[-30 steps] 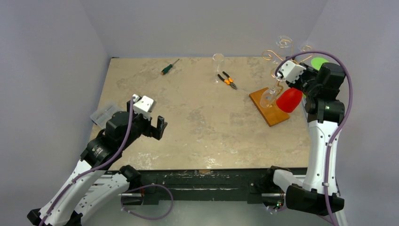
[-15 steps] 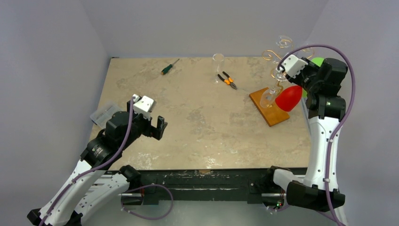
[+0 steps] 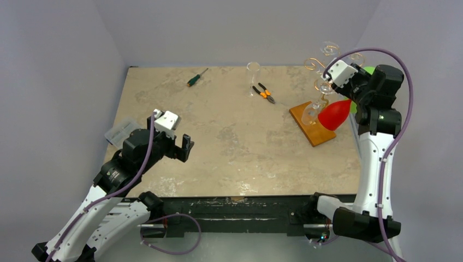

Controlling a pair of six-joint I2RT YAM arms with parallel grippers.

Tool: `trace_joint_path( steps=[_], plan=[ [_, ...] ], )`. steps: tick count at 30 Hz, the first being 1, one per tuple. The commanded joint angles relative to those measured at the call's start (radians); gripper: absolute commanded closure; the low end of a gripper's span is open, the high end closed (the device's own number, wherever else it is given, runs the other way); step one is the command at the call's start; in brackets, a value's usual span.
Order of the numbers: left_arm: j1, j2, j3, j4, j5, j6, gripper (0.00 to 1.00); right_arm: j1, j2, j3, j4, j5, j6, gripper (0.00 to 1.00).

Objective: Place the wine glass upside down on the wine glass rack
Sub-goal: Turn the wine glass upside down at the wine rack.

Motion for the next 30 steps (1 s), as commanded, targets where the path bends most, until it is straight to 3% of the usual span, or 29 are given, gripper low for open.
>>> trace_joint_path(
  steps=[1, 30],
  plan=[
    [0.007, 0.002, -0.003, 0.042, 0.009, 0.007, 0.00, 0.001, 0.010, 0.016, 0.043, -0.023, 0.021, 0.60],
    [0.016, 0.006, -0.004, 0.044, 0.018, 0.007, 0.00, 0.002, 0.053, 0.106, 0.034, -0.107, 0.126, 0.52]
  ],
)
